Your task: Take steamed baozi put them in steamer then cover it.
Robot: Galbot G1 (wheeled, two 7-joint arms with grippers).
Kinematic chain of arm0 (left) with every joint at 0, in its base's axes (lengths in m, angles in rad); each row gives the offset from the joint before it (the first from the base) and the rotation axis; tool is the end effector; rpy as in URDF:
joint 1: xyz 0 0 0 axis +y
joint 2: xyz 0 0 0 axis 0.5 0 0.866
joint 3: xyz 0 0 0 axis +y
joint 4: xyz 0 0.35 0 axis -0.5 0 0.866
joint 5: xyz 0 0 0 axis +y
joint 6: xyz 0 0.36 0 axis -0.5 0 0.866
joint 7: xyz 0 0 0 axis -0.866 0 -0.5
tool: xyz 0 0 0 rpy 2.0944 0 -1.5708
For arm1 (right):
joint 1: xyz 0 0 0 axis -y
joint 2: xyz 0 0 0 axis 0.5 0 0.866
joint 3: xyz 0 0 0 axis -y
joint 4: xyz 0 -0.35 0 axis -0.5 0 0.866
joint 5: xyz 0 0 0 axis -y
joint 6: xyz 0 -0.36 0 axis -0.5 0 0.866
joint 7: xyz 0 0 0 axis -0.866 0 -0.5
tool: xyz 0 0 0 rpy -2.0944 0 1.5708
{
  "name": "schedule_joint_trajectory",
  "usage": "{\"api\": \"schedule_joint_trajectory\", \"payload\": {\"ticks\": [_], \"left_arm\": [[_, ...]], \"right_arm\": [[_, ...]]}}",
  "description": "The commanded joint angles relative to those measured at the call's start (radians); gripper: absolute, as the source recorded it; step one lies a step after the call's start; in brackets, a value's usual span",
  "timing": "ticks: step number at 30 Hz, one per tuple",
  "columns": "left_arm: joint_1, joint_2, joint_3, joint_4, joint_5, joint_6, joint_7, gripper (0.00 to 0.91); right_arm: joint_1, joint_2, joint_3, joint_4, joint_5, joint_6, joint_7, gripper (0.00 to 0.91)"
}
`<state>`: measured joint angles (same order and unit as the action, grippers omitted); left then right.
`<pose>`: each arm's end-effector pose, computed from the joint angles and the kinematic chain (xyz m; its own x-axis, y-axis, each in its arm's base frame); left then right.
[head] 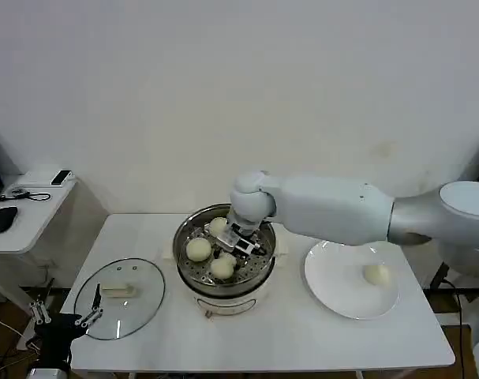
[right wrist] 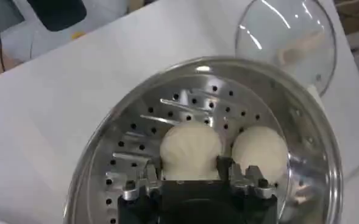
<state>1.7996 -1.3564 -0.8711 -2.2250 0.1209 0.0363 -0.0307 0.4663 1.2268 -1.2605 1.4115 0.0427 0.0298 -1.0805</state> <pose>0.1228 0.1229 -0.2618 -0.9827 -0.1785 0.0505 -0.1314 0.8621 0.4894 0.4953 0.1897 -0.1038 -0.0600 -0.2516 0.9660 -0.4620 -0.8508 -0.2504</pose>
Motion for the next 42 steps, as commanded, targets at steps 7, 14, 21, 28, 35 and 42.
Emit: {"api": "schedule_joint_trajectory", "payload": {"ticks": [7, 14, 21, 28, 35, 42], "left_arm": [[0.003, -0.001, -0.001, -0.006, -0.001, -0.001, -0.001, 0.907], [0.002, 0.004, 0.003, -0.003, 0.004, -0.002, -0.001, 0.907], [-0.011, 0.023, 0.009, -0.005, 0.001, 0.001, 0.001, 0.907], [-0.020, 0.042, 0.024, -0.014, -0.006, 0.003, 0.003, 0.907], [-0.033, 0.057, 0.055, -0.014, -0.002, 0.005, 0.004, 0.907], [-0.049, 0.065, 0.088, -0.007, 0.010, 0.007, 0.006, 0.907]], "right_arm": [[0.011, -0.013, -0.007, 0.013, 0.004, 0.024, 0.009, 0.907], [0.046, -0.063, 0.015, 0.019, 0.058, -0.019, 0.054, 0.907], [0.101, -0.151, 0.076, -0.001, 0.112, -0.092, 0.089, 0.907], [0.134, -0.332, 0.084, 0.001, 0.156, -0.224, 0.100, 0.907], [0.041, -0.576, 0.119, 0.007, 0.058, -0.287, 0.076, 0.907], [-0.114, -0.781, 0.204, 0.041, -0.027, -0.254, 0.067, 0.907]]}}
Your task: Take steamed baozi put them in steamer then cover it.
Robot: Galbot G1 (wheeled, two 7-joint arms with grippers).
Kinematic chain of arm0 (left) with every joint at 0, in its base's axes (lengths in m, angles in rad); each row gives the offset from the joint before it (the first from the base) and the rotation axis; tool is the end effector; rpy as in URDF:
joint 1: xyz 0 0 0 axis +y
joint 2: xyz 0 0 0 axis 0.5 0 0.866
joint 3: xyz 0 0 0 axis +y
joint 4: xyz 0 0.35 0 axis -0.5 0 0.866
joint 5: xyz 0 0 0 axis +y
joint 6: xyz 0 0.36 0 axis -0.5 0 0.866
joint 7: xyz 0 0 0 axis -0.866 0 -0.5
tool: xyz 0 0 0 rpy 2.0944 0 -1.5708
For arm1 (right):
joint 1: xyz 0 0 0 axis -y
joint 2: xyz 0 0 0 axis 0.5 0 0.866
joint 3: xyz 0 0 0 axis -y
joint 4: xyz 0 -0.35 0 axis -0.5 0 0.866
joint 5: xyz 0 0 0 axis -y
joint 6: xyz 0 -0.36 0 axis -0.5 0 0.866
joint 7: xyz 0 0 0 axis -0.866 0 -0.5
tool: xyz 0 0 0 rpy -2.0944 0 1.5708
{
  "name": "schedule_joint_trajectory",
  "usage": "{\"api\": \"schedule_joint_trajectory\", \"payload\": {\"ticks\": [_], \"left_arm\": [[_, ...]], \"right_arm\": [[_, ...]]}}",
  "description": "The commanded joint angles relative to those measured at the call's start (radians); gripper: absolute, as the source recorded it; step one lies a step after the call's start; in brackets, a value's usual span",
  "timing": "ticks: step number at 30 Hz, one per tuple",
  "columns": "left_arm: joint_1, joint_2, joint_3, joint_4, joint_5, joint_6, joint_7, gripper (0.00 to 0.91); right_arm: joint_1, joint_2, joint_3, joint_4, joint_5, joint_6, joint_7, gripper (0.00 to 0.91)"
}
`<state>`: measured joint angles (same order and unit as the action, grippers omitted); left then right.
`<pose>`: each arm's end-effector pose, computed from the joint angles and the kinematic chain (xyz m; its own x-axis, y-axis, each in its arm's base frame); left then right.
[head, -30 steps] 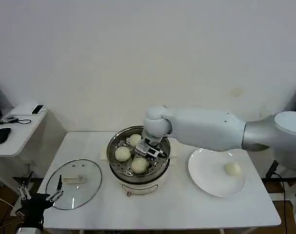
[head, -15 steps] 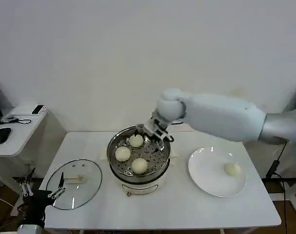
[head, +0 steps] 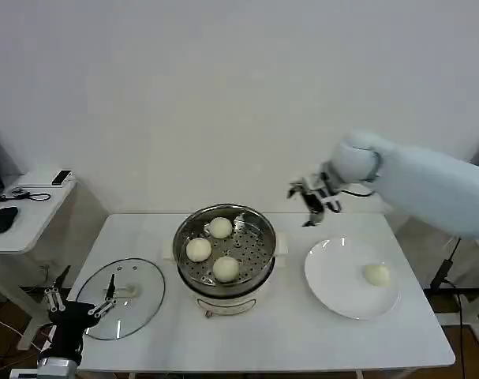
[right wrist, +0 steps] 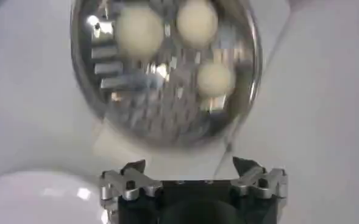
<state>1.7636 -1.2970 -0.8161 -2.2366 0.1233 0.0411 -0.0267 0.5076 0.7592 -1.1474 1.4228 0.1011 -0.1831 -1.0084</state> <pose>0.1382 0.1131 -0.2540 -0.9953 -0.0947 0.0222 -0.0713 0.8654 0.4960 0.5338 -0.0485 -0.0442 -0.3577 -0.2313 0.9047 -0.8414 -0.3405 -0.4197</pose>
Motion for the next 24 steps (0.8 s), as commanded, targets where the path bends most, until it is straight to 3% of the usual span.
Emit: {"api": "schedule_joint_trajectory", "payload": {"ticks": [1, 6, 14, 24], "left_arm": [[-0.015, 0.007, 0.039, 0.004, 0.008, 0.003, 0.002, 0.907], [-0.015, 0.007, 0.056, 0.004, 0.014, 0.003, 0.002, 0.907], [0.002, 0.003, 0.059, 0.001, 0.027, 0.001, 0.002, 0.907], [0.013, 0.001, 0.056, 0.000, 0.039, 0.002, 0.002, 0.907]], "right_arm": [[-0.209, -0.335, 0.149, 0.039, -0.100, -0.044, -0.003, 0.907], [-0.443, -0.385, 0.342, 0.032, -0.180, -0.044, 0.000, 0.907], [-0.705, -0.371, 0.574, -0.051, -0.273, -0.016, 0.000, 0.907], [-0.734, -0.272, 0.599, -0.213, -0.319, 0.027, 0.005, 0.907]]}}
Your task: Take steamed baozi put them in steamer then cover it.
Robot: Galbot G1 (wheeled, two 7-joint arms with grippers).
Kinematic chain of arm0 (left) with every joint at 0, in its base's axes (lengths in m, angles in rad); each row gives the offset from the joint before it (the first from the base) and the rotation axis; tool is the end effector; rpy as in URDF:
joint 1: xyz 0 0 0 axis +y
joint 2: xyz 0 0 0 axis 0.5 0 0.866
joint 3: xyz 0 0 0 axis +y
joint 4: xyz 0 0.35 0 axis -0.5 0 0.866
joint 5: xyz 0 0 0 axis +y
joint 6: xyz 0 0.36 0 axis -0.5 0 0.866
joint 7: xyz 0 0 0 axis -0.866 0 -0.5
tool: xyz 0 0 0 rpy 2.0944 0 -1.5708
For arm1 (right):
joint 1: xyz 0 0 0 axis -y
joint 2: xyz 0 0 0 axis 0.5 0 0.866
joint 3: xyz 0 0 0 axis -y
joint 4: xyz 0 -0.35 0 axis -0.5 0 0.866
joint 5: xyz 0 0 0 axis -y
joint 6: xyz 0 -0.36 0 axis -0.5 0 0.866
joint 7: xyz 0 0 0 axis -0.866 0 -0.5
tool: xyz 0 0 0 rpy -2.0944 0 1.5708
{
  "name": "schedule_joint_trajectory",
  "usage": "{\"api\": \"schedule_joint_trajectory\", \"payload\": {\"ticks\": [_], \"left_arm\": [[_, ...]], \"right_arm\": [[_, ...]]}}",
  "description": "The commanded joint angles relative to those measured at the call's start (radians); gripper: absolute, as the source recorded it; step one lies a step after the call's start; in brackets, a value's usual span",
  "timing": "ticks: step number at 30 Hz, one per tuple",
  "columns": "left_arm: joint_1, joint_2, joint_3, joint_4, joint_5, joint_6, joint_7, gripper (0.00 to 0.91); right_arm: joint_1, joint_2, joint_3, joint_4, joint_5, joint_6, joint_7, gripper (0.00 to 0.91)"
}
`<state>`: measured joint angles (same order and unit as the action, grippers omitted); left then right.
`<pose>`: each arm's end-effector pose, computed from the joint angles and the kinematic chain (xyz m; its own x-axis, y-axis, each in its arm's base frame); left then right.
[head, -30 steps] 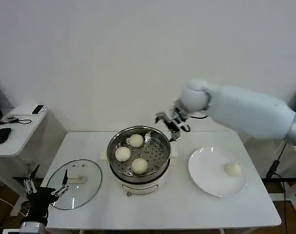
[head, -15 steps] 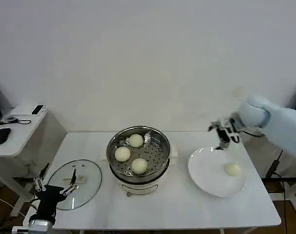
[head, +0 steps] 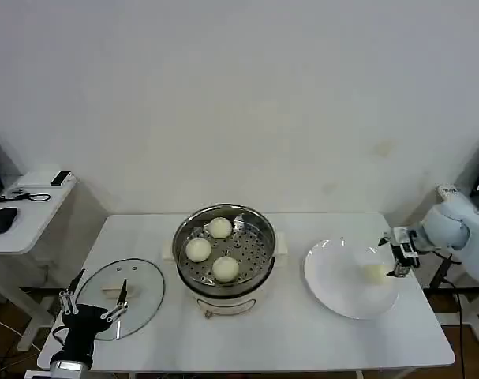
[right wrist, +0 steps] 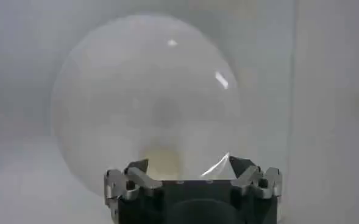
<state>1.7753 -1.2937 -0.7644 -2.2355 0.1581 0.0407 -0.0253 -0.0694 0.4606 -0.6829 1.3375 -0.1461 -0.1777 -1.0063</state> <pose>0.1358 0.1000 -0.2612 -0.9973 -0.0540 0.0500 -0.0217 0.8652 0.5010 0.4725 -0.2426 -0.1680 -0.3237 -0.0244 0.9458 -0.9460 -0.0089 -0.3240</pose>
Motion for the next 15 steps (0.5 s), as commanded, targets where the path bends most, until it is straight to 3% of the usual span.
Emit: {"api": "schedule_joint_trajectory", "payload": {"ticks": [1, 15], "left_arm": [[0.001, -0.003, 0.004, -0.001, 0.004, 0.003, 0.000, 0.907], [0.010, -0.002, -0.016, 0.016, 0.010, -0.002, 0.000, 0.907]], "right_arm": [[-0.156, 0.039, 0.134, -0.134, -0.072, 0.019, 0.003, 0.907], [-0.124, 0.203, 0.089, -0.260, -0.102, 0.025, 0.005, 0.907]]}}
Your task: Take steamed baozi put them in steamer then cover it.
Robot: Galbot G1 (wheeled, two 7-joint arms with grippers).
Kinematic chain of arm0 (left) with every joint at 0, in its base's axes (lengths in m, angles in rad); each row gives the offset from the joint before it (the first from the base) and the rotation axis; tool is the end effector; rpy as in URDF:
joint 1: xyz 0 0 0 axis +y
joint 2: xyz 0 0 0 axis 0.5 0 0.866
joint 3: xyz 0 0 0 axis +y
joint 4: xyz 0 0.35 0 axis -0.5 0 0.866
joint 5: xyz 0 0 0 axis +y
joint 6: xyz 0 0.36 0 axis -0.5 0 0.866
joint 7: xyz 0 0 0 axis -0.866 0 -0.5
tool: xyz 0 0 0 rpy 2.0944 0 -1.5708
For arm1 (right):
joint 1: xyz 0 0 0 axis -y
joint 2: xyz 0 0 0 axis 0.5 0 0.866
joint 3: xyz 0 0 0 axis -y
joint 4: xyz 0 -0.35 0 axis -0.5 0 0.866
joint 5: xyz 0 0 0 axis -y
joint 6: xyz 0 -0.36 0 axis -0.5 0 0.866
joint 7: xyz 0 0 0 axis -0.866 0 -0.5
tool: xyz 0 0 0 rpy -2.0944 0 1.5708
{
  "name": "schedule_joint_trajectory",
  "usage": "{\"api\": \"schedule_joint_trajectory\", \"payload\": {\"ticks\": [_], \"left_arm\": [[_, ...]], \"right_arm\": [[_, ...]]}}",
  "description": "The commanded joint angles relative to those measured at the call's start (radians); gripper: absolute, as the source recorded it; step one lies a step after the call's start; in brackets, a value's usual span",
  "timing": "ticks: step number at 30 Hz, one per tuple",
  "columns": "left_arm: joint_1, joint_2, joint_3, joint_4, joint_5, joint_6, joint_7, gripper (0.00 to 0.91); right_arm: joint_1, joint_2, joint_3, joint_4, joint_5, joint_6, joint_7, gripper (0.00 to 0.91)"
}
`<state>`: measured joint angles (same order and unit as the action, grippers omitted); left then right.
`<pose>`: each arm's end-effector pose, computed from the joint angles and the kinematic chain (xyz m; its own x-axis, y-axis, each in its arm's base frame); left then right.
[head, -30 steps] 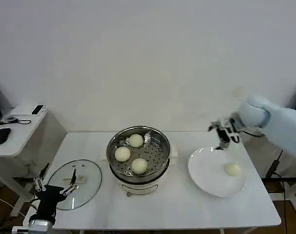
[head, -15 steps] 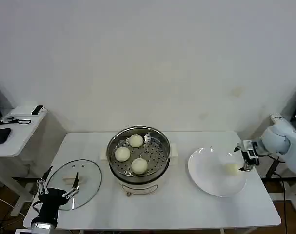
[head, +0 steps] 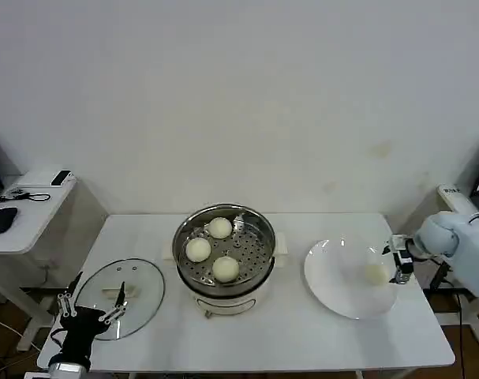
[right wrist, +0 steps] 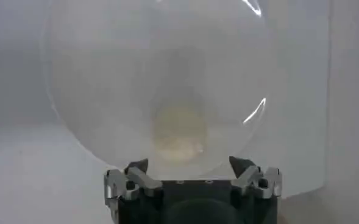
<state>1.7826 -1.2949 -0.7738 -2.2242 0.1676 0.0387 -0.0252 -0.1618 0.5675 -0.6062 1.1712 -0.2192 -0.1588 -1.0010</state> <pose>0.1336 0.1038 -0.2651 -0.9959 -0.0650 0.0629 -0.0235 0.8575 0.5139 0.4893 -0.2520 -0.2172 -0.2855 0.0092 0.9583 -0.9575 0.0401 -0.2856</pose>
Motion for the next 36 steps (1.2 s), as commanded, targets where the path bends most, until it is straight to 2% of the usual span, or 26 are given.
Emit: {"api": "schedule_joint_trajectory", "payload": {"ticks": [1, 3, 6, 7, 10, 14, 23, 32, 36], "left_arm": [[0.002, -0.002, -0.008, 0.008, -0.001, -0.001, 0.000, 0.907], [0.000, -0.002, -0.008, 0.014, -0.001, -0.002, -0.001, 0.907], [-0.003, -0.001, -0.008, 0.022, -0.002, -0.003, -0.001, 0.907], [-0.004, 0.000, -0.009, 0.024, -0.004, -0.003, -0.001, 0.907], [-0.008, 0.000, -0.011, 0.026, -0.007, -0.002, -0.001, 0.907], [-0.013, 0.001, -0.009, 0.033, -0.008, -0.003, -0.001, 0.907], [-0.016, 0.002, -0.010, 0.034, -0.009, -0.003, -0.002, 0.907], [-0.020, 0.002, -0.008, 0.026, -0.010, -0.002, -0.001, 0.907], [-0.025, 0.002, -0.003, 0.020, -0.010, 0.000, 0.000, 0.907]], "right_arm": [[-0.028, 0.105, 0.006, -0.101, -0.031, 0.008, 0.000, 0.907], [-0.025, 0.121, 0.005, -0.116, -0.037, 0.009, 0.000, 0.846], [-0.023, 0.133, 0.005, -0.130, -0.043, 0.004, -0.001, 0.826], [-0.022, 0.133, 0.001, -0.130, -0.043, 0.001, -0.004, 0.786], [-0.023, 0.133, -0.003, -0.129, -0.051, -0.005, -0.008, 0.756], [-0.022, 0.127, -0.004, -0.128, -0.058, -0.009, -0.021, 0.665], [0.018, 0.090, -0.023, -0.084, -0.051, -0.017, -0.055, 0.534], [0.162, 0.047, -0.117, 0.021, 0.037, -0.052, -0.043, 0.534], [0.343, 0.053, -0.205, 0.100, 0.138, -0.101, -0.036, 0.544]]}}
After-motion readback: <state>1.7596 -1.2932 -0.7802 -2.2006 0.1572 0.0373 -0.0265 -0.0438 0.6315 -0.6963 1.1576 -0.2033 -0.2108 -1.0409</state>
